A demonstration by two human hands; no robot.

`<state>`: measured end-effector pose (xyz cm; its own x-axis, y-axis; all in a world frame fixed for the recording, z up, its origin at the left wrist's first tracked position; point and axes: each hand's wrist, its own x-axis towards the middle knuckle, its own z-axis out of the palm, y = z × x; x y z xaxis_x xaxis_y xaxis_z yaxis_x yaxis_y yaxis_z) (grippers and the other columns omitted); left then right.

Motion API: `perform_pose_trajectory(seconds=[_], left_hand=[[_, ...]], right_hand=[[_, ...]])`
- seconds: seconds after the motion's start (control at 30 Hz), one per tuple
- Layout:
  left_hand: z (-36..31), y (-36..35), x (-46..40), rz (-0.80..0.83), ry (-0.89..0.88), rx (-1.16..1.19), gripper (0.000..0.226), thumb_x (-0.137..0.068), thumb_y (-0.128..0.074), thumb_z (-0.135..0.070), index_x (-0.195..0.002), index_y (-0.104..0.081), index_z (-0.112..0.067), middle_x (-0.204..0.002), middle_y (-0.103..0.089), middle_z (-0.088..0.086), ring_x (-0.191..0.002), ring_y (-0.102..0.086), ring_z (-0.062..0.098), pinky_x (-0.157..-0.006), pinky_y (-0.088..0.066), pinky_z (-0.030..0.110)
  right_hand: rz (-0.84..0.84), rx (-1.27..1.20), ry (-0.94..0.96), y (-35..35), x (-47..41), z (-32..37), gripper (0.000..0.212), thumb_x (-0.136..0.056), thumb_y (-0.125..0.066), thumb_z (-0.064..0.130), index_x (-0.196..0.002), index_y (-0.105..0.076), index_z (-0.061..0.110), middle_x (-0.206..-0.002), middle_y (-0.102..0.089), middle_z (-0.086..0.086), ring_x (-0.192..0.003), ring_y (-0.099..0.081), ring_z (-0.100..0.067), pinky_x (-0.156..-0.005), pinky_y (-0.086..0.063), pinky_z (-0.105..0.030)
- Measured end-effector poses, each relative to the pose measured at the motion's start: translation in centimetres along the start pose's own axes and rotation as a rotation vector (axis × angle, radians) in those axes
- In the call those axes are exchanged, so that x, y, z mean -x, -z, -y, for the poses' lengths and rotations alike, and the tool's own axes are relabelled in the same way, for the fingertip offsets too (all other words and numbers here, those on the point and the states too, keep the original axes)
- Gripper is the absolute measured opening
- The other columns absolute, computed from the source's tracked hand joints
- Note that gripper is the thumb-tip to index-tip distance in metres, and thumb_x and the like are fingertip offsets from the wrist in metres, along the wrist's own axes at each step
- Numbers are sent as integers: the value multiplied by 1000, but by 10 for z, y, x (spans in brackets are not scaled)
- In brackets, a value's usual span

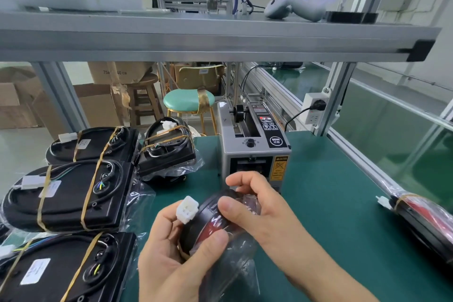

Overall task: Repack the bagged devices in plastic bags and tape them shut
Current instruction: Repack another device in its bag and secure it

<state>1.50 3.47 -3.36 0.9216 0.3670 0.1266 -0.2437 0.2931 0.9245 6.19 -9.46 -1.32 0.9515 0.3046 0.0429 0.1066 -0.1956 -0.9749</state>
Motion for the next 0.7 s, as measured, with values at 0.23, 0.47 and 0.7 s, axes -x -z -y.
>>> perform_pose_trajectory(seconds=[0.23, 0.47, 0.7], left_hand=[[-7, 13, 5, 5, 20, 77, 49, -43, -73, 5, -85, -73, -21, -87, -72, 19, -65, -67, 23, -62, -58, 30], [-9, 10, 13, 84, -34, 67, 54, -36, -82, 0, -85, -73, -21, -80, -70, 15, -60, -64, 19, -55, -54, 24], [-10, 12, 11, 106, -60, 103, 71, -17, -96, -33, -84, -73, -19, -76, -68, 12, -59, -63, 19, -55, -53, 22]], right_hand=[[383, -160, -107, 25, 3, -29, 62, -76, -73, 46, -128, -54, 19, -126, -62, -10, -117, -57, -19, -104, -43, -34], [386, -224, -61, 32, 8, -36, 63, -75, -76, 29, -133, -53, 17, -125, -64, -11, -120, -58, -30, -103, -46, -43], [341, -212, -71, 33, 14, -35, 88, -66, -86, 40, -140, -44, 18, -127, -63, -12, -121, -57, -30, -109, -38, -52]])
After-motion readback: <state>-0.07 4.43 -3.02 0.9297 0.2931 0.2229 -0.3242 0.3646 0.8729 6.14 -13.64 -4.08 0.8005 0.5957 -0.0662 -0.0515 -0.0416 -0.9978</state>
